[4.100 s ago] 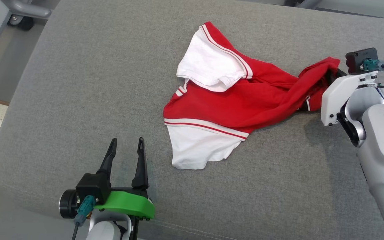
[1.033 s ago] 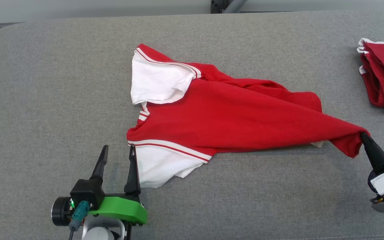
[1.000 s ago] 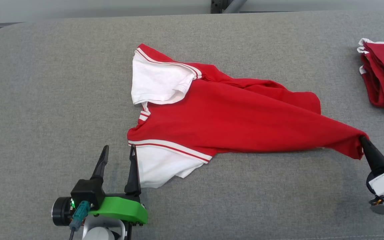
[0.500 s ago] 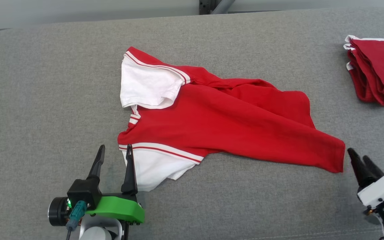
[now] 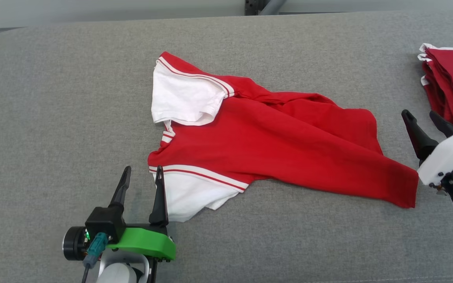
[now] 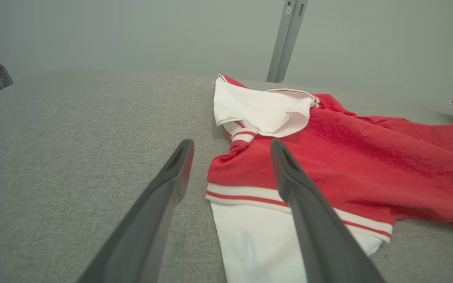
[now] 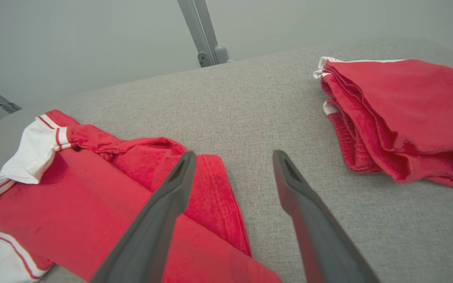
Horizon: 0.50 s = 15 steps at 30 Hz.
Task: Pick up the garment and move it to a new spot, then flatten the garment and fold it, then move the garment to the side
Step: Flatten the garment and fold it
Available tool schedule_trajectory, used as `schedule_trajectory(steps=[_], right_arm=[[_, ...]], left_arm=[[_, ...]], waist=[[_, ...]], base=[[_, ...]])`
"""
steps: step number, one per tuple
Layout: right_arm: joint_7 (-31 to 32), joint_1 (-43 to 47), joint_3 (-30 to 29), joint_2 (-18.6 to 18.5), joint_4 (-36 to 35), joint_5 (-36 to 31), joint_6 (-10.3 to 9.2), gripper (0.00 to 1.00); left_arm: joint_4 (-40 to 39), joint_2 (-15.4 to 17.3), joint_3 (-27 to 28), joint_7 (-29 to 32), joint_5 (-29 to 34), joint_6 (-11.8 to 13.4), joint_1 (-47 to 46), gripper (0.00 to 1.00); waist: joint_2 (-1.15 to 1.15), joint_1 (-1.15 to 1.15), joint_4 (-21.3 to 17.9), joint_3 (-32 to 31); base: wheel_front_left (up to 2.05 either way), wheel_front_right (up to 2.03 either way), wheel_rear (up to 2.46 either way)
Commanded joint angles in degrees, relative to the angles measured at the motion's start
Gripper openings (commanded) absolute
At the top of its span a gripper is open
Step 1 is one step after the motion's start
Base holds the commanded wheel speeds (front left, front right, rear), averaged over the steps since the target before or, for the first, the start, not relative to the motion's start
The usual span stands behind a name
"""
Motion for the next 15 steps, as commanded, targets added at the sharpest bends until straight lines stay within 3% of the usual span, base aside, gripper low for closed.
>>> schedule_trajectory(steps=[1,7,15], right_arm=[[0.3,-2.2,1.3,-1.2,2.5,-0.7,-0.01,1.0],[1.6,-9.2,8.1,-4.8,15.4,0.1,-0.01,1.0],[1.5,-13.2,15.5,-7.1,25.8,5.7,-0.01,1.0]], left_arm=[[-0.1,0.1,0.0,0.0,-0.5,0.3,-1.0,1.0],[0.0,0.1,-0.5,0.0,-0.8,0.5,-1.3,1.0],[0.0,0.1,-0.5,0.0,-0.9,0.4,-1.4,1.0]], waist=[[0.35,0.0,1.9,0.9],[0.35,0.0,5.6,1.8],[0.35,0.0,8.0,2.5]], base=[[0.0,0.0,0.0],[0.0,0.0,0.0],[0.0,0.0,0.0]])
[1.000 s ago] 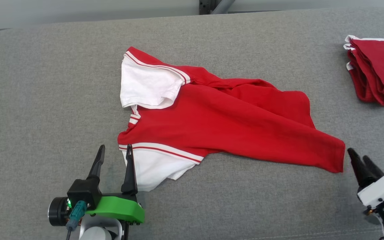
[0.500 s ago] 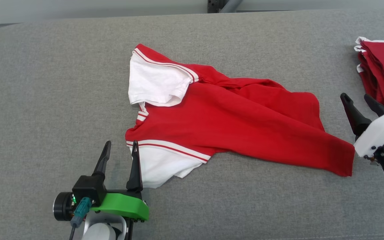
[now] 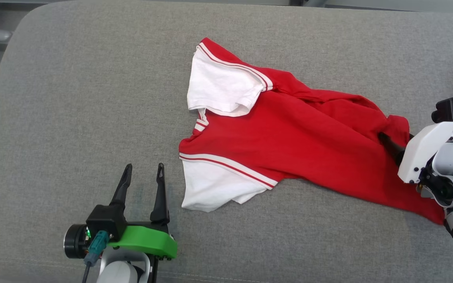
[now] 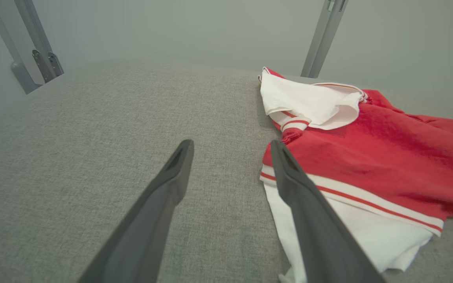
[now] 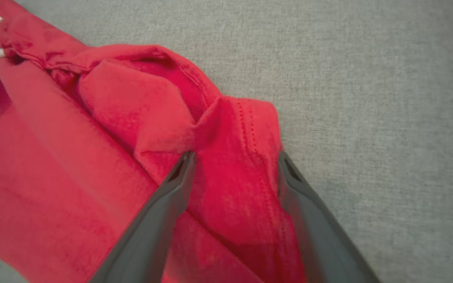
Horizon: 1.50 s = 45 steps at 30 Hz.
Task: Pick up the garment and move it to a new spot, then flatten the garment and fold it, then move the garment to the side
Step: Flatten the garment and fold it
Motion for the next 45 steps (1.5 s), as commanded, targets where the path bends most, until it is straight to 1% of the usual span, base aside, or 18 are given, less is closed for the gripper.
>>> schedule_trajectory(steps=[1,4,5,6,8,9,14,18,19,22,29,38,40,41,44,45], right_arm=[[-0.4,-1.2,1.0,-0.7,1.7,0.7,-0.01,1.0],[-1.0,-3.2,3.0,-1.1,5.3,1.1,-0.01,1.0],[-1.5,-3.8,3.7,-1.1,6.6,1.1,-0.01,0.76],[-1.9,-4.4,4.2,-1.2,7.9,1.0,-0.01,0.38],[-2.7,-5.8,5.4,-1.3,10.5,0.3,-0.01,0.11],[-3.3,-6.5,6.0,-1.2,11.8,0.1,-0.01,0.0],[-8.1,-10.9,6.8,-1.4,16.9,-1.3,-0.07,0.0],[-12.3,-15.2,7.3,-2.0,19.2,-2.5,-0.05,0.0],[-12.3,-15.2,7.3,-2.0,19.2,-2.5,-0.05,0.0],[-15.2,-18.3,7.5,-2.4,20.9,-3.6,-0.05,0.0],[-20.5,-25.8,6.8,-2.8,26.6,-7.3,-0.05,0.0],[-26.1,-33.3,3.1,-2.3,38.1,-13.4,-0.05,0.0],[-28.2,-34.7,1.8,-2.4,40.7,-14.9,-0.05,0.0],[-30.9,-36.1,0.2,-2.8,42.9,-16.4,-0.05,0.0],[-33.4,-37.2,-2.2,-2.0,45.1,-17.8,-0.05,0.0],[-34.1,-37.5,-3.0,-1.8,45.5,-18.3,-0.05,0.04]], left_arm=[[-0.1,0.1,-0.1,0.0,-0.5,0.1,-0.9,1.0],[-0.1,0.1,-0.3,0.0,-0.5,0.0,-1.3,1.0],[-0.1,0.1,-0.3,0.0,-0.4,0.0,-1.3,1.0],[-0.1,0.1,-0.4,0.0,-0.4,0.0,-1.4,1.0],[0.0,0.1,-0.4,0.0,-0.2,0.0,-1.6,1.0],[0.0,0.1,-0.5,0.0,-0.1,-0.1,-1.8,1.0],[-0.1,0.1,-0.3,0.0,0.1,0.0,-2.0,1.0],[-0.6,0.1,-0.1,0.0,0.4,0.2,-2.0,1.0],[-0.6,0.1,-0.1,0.0,0.4,0.2,-2.0,1.0],[-0.9,0.1,0.0,0.0,0.5,0.2,-1.9,1.0],[-1.2,0.1,-0.5,0.0,0.5,-0.1,-2.4,1.0],[-0.7,0.1,-1.4,0.0,0.4,-0.3,-2.7,1.0],[-0.6,0.1,-1.6,0.0,0.4,-0.3,-2.8,1.0],[-0.5,0.1,-1.7,0.0,0.6,-0.4,-2.9,1.0],[-0.2,0.1,-1.8,0.0,0.8,-0.4,-2.9,1.0],[-0.2,0.1,-1.8,0.0,0.9,-0.4,-2.9,1.0]], waist=[[0.35,0.0,0.8,0.6],[0.35,0.0,1.3,1.1],[0.35,0.0,1.5,1.2],[0.35,0.0,1.6,1.4],[0.35,0.0,1.9,1.7],[0.35,0.0,2.1,1.9],[0.35,0.0,2.6,2.3],[0.35,0.0,2.7,2.3],[0.35,0.0,2.7,2.3],[0.35,0.0,2.8,2.3],[0.35,0.0,3.9,3.1],[0.35,0.0,6.2,4.2],[0.35,0.0,6.6,4.4],[0.35,0.0,6.8,4.5],[0.35,0.0,6.8,4.5],[0.35,0.0,6.8,4.5]], base=[[0.0,0.0,0.0],[0.0,0.0,0.0],[0.0,0.0,0.0],[0.0,0.0,0.0],[0.0,0.0,0.0],[0.0,0.0,0.0],[0.0,0.0,0.0],[0.0,0.0,0.0],[0.0,0.0,0.0],[0.0,0.0,0.0],[0.0,0.0,0.0],[0.0,0.0,0.0],[0.0,0.0,0.0],[0.0,0.0,0.0],[0.0,0.0,0.0],[0.0,0.0,0.0]])
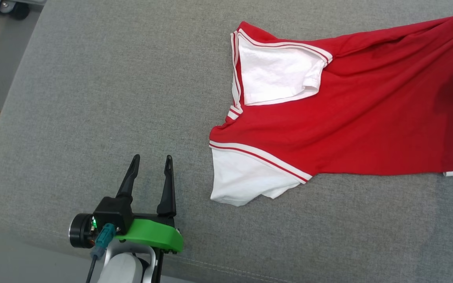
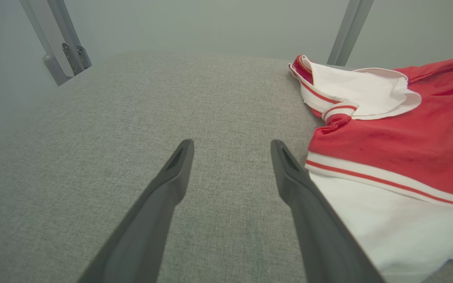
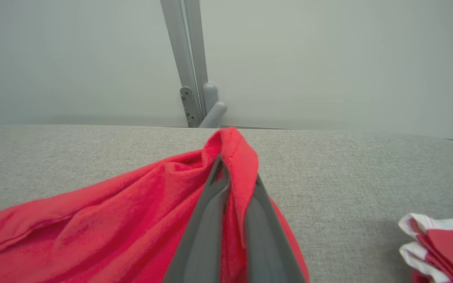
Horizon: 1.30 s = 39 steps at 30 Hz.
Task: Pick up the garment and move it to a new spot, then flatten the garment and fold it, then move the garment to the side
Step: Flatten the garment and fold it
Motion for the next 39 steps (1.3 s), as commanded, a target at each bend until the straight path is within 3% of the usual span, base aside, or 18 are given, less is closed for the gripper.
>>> schedule_trajectory(steps=[1,2,3,4,11,18,24,31,39], right_arm=[[-0.9,-0.6,-0.5,0.1,0.4,-0.8,-0.11,0.26],[-1.6,-0.8,-1.1,0.3,0.7,-1.3,-0.11,0.46],[-2.1,-0.9,-1.7,0.5,0.9,-1.8,-0.11,0.96],[-2.5,-0.7,-2.3,0.8,1.1,-2.2,-0.11,1.0],[-5.3,0.3,-4.1,3.3,1.1,-4.3,-0.11,1.0],[-6.8,3.7,-0.9,5.4,-5.6,-2.4,-0.11,1.0],[-6.9,12.2,1.5,5.1,-21.0,1.7,-0.11,1.0],[-6.9,25.9,-0.2,5.1,-39.3,4.8,-0.11,1.0],[-6.9,42.4,-3.1,10.7,-57.2,0.8,-0.11,1.0]], left_arm=[[0.1,0.1,0.0,0.0,0.3,-0.2,-0.8,1.0],[0.2,0.1,-0.1,0.0,0.5,-0.2,-0.8,1.0],[0.2,0.1,0.0,0.0,0.5,-0.3,-0.8,1.0],[0.2,0.1,0.0,0.0,0.5,-0.3,-0.9,1.0],[-0.3,0.1,0.9,0.0,1.1,-0.4,-0.7,1.0],[-1.0,0.2,2.2,0.0,2.2,-0.7,0.1,1.0],[-1.3,0.5,3.9,0.0,2.9,-0.9,1.1,1.0],[-1.9,0.4,5.3,0.0,3.1,-1.0,3.0,1.0],[-2.8,0.4,7.2,0.0,2.7,-1.4,6.2,1.0]], waist=[[0.35,0.0,-0.2,0.0],[0.35,0.0,-0.4,0.0],[0.35,0.0,-0.6,-0.1],[0.35,0.0,-0.9,-0.1],[0.35,0.0,-3.9,-1.0],[0.35,0.0,-7.9,-3.0],[0.35,0.0,-11.7,-5.0],[0.35,0.0,-14.5,-8.2],[0.35,0.0,-17.1,-12.5]], base=[[0.0,0.0,0.0],[0.0,0.0,0.0],[0.0,0.0,0.0],[0.0,0.0,0.0],[0.0,0.0,0.0],[0.0,0.0,0.0],[0.0,0.0,0.0],[0.0,0.0,0.0],[0.0,0.0,0.0]])
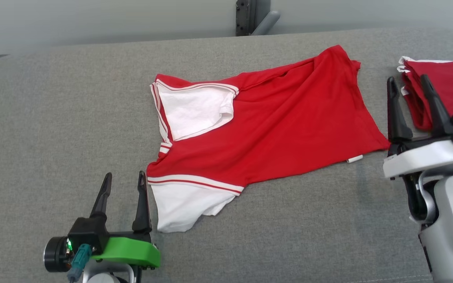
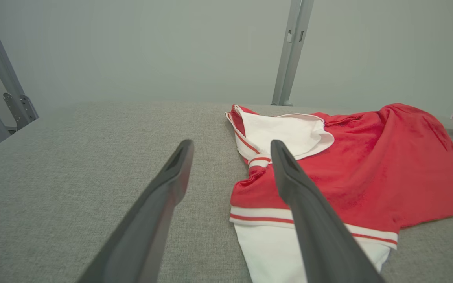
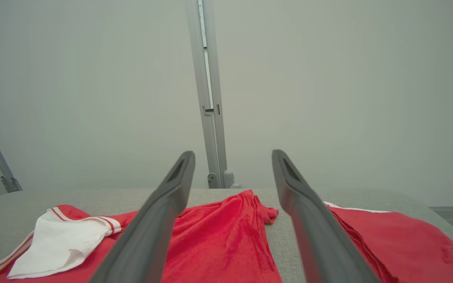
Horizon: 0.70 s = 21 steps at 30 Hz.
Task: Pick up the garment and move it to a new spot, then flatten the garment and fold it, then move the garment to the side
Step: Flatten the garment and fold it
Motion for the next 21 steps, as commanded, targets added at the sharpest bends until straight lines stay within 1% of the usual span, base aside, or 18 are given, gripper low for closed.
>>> schedule_trajectory(steps=[1,3,5,7,9,14,21], right_arm=[[-0.2,2.6,-0.4,0.9,-2.2,-1.1,-0.1,1.0],[-0.2,5.6,-0.2,2.7,-4.6,-1.7,-0.1,1.0],[-0.2,7.9,-0.2,3.5,-6.3,-2.4,-0.11,1.0],[-0.2,10.3,-0.5,5.0,-7.3,-3.0,-0.11,1.0],[0.2,12.4,-0.7,6.6,-7.9,-2.2,-0.08,1.0],[0.4,16.3,-0.9,8.5,-8.5,-3.4,-0.08,1.0],[0.2,19.4,-1.7,10.1,-9.2,-4.2,-0.08,1.0]], left_arm=[[-0.2,0.2,0.5,0.0,-0.3,-0.2,1.5,1.0],[-0.6,0.2,1.0,0.0,-0.3,-0.1,2.6,1.0],[-1.1,0.2,1.6,0.0,-0.4,0.0,3.7,1.0],[-1.4,0.2,2.3,0.0,-0.6,-0.2,4.8,1.0],[-2.0,0.1,2.7,0.0,-0.5,0.1,6.1,1.0],[-2.6,0.1,3.6,0.0,-0.6,-0.2,8.2,1.0],[-2.1,0.0,3.8,0.0,-0.4,-0.3,9.3,1.0]], waist=[[0.35,0.0,-2.1,-2.7],[0.35,0.0,-2.7,-3.6],[0.35,0.0,-3.1,-4.5],[0.35,0.0,-3.3,-5.1],[0.35,0.0,-3.4,-5.7],[0.35,0.0,-3.6,-6.3],[0.35,0.0,-3.7,-7.0]], base=[[0.0,0.0,0.0],[0.0,0.0,0.0],[0.0,0.0,0.0],[0.0,0.0,0.0],[0.0,0.0,0.0],[0.0,0.0,0.0],[0.0,0.0,0.0]])
